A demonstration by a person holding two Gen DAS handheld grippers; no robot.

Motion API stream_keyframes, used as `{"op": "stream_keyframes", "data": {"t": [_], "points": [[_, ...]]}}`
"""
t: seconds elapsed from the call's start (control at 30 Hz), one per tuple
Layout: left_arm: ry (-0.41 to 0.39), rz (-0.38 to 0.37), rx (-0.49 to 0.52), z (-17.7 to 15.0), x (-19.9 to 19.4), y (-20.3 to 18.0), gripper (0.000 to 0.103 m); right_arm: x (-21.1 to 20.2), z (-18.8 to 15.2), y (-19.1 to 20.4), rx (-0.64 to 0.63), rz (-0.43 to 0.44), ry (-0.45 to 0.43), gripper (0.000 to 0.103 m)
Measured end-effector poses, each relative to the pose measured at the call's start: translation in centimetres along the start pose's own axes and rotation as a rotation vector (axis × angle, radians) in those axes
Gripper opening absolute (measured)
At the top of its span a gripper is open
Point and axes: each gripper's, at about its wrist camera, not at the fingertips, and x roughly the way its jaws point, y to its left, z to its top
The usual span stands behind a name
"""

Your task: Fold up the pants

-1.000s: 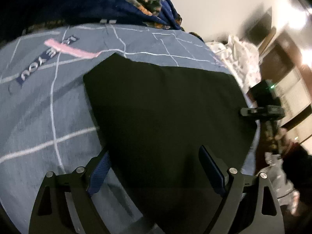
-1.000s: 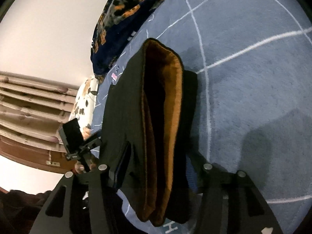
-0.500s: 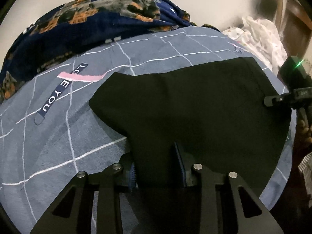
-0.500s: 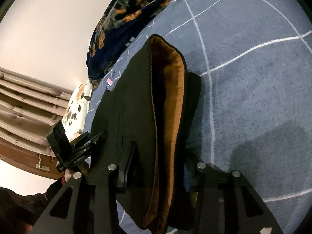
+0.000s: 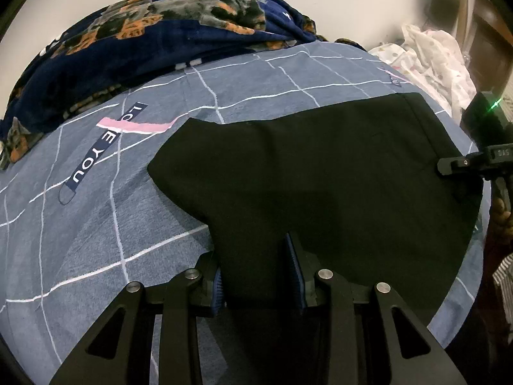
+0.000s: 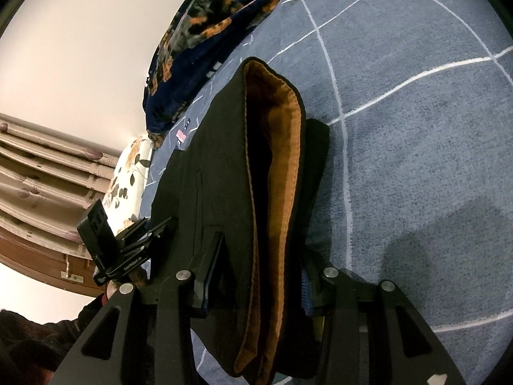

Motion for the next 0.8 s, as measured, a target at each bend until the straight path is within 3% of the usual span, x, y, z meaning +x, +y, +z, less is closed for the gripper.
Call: {"op": "stream_keyframes", "data": {"t": [0.13, 0.4, 0.8], "points": [[0.007, -0.003, -0.013, 0.1, 0.1, 0.3, 0.039, 0.1, -0.1, -0.1, 0.012, 0.003, 0.005, 0.039], [0.01, 0.013, -0.014, 0.2, 0.4, 0.5, 0.054, 0.2, 0.2, 0.4, 0.012, 0.011, 0.023, 0.052], [0.01, 0.033, -0.036, 0.3, 0.6, 1.1, 0.067, -0.1, -0.1, 0.4, 0.013, 0.028, 0.015, 0.052]]}}
